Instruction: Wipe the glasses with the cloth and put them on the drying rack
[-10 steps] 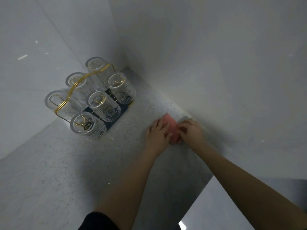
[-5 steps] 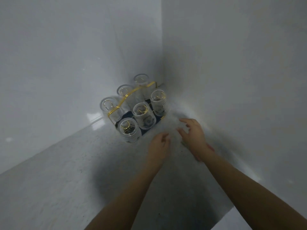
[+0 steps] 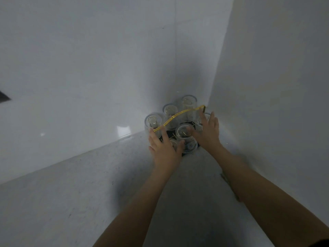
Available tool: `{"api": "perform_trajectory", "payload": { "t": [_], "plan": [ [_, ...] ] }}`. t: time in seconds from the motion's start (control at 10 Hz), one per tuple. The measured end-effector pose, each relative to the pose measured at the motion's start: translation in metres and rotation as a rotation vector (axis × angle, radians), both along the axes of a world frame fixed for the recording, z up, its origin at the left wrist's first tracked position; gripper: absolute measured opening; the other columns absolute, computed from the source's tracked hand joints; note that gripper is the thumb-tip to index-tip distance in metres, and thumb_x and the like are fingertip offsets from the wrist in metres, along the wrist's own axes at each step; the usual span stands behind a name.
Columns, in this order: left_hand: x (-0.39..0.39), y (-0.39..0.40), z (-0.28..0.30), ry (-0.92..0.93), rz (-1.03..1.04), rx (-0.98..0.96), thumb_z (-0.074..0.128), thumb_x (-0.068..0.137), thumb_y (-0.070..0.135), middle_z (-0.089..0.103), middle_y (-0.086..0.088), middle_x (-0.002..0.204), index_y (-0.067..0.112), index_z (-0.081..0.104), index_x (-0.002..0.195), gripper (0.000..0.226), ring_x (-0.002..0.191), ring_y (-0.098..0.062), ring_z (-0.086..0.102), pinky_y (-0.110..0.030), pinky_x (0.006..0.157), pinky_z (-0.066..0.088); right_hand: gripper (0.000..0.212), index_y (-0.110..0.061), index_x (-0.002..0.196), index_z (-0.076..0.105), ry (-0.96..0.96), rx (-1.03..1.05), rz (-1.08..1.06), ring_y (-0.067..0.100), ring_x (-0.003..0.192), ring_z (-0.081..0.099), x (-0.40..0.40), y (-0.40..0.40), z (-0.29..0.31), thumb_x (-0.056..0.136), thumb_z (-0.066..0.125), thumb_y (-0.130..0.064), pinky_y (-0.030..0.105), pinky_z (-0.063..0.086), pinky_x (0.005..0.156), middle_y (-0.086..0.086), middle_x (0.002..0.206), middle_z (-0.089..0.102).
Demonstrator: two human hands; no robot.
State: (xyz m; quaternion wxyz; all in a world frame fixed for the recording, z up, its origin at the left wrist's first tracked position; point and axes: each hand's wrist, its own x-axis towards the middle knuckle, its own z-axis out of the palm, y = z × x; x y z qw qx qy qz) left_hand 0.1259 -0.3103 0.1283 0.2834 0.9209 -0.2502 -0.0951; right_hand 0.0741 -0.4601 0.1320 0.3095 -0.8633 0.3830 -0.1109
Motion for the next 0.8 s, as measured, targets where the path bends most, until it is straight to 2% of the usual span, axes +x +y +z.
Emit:
{"api": "perform_trajectory", "payload": {
  "t": [0.1, 0.2, 0.3, 0.4, 0.5, 0.6, 0.7, 0.8],
  "plan": [
    [0.013, -0.002, -0.007, -0.009, -0.04, -0.11, 0.053, 0.092, 0.054, -0.021, -0.023, 0.159, 0.014, -0.013, 0.153, 0.099, 0.149, -0.042, -0.006, -0.056, 0.119, 0.021, 0.111, -0.03, 0.148, -0.002, 0.045, -0.038, -0.016, 0.04, 0.142, -0.005, 0.007, 0.0, 0.0, 0.057, 0.016, -0.091, 0.051, 0.008, 0.113, 0.022, 0.155, -0.008],
    [0.027, -0.001, -0.013, 0.001, -0.105, -0.178, 0.041, 0.09, 0.067, -0.03, -0.011, 0.159, 0.029, -0.03, 0.146, 0.098, 0.147, -0.048, 0.008, -0.054, 0.117, 0.027, 0.096, -0.028, 0.149, -0.001, 0.062, -0.021, -0.033, 0.038, 0.142, -0.009, 0.01, 0.003, 0.0, 0.075, 0.04, -0.073, 0.054, 0.008, 0.112, 0.018, 0.155, -0.013],
    [0.046, -0.001, -0.021, -0.063, -0.159, -0.198, 0.022, 0.081, 0.083, -0.041, 0.007, 0.153, 0.045, -0.041, 0.136, 0.092, 0.132, -0.052, 0.041, -0.057, 0.111, 0.036, 0.087, -0.026, 0.149, 0.003, 0.082, -0.044, -0.058, 0.04, 0.142, -0.008, 0.017, 0.008, 0.001, 0.083, 0.046, -0.063, 0.057, 0.011, 0.11, 0.02, 0.154, -0.014],
    [0.063, -0.003, -0.027, -0.064, -0.173, -0.162, 0.018, 0.077, 0.087, -0.045, 0.009, 0.151, 0.048, -0.043, 0.133, 0.092, 0.125, -0.053, 0.047, -0.058, 0.107, 0.04, 0.085, -0.025, 0.149, 0.005, 0.094, -0.046, -0.08, 0.041, 0.141, -0.008, 0.025, 0.009, 0.001, 0.083, 0.044, -0.063, 0.058, 0.01, 0.11, 0.021, 0.154, -0.015],
    [0.068, -0.001, -0.026, -0.037, -0.186, -0.123, 0.025, 0.081, 0.083, -0.04, 0.002, 0.155, 0.042, -0.039, 0.138, 0.095, 0.133, -0.051, 0.04, -0.058, 0.107, 0.04, 0.085, -0.026, 0.149, 0.006, 0.11, -0.045, -0.092, 0.042, 0.141, -0.009, 0.027, 0.011, 0.001, 0.083, 0.042, -0.065, 0.058, 0.01, 0.11, 0.021, 0.153, -0.016],
    [0.069, -0.003, -0.023, -0.016, -0.195, -0.062, 0.037, 0.091, 0.067, -0.036, -0.006, 0.156, 0.028, -0.033, 0.145, 0.096, 0.143, -0.046, 0.027, -0.058, 0.108, 0.039, 0.083, -0.028, 0.149, 0.004, 0.115, -0.023, -0.066, 0.041, 0.141, -0.012, 0.025, 0.009, 0.002, 0.084, 0.042, -0.064, 0.058, 0.008, 0.11, 0.02, 0.153, -0.018],
    [0.064, -0.002, -0.01, 0.002, -0.18, 0.014, 0.041, 0.094, 0.059, -0.031, -0.015, 0.158, 0.017, -0.022, 0.151, 0.095, 0.15, -0.042, 0.005, -0.057, 0.113, 0.032, 0.081, -0.031, 0.148, 0.003, 0.115, 0.018, -0.041, 0.041, 0.14, -0.017, 0.02, 0.01, 0.008, 0.085, 0.041, -0.064, 0.058, 0.003, 0.111, 0.016, 0.155, -0.018],
    [0.059, -0.003, 0.004, 0.032, -0.143, 0.082, 0.037, 0.096, 0.057, -0.023, -0.02, 0.16, 0.011, -0.012, 0.154, 0.089, 0.149, -0.043, -0.007, -0.054, 0.119, 0.017, 0.077, -0.033, 0.148, 0.007, 0.099, -0.037, -0.021, 0.04, 0.14, -0.017, 0.014, 0.011, 0.009, 0.086, 0.041, -0.063, 0.058, 0.0, 0.112, 0.01, 0.156, -0.015]
  ]
}}
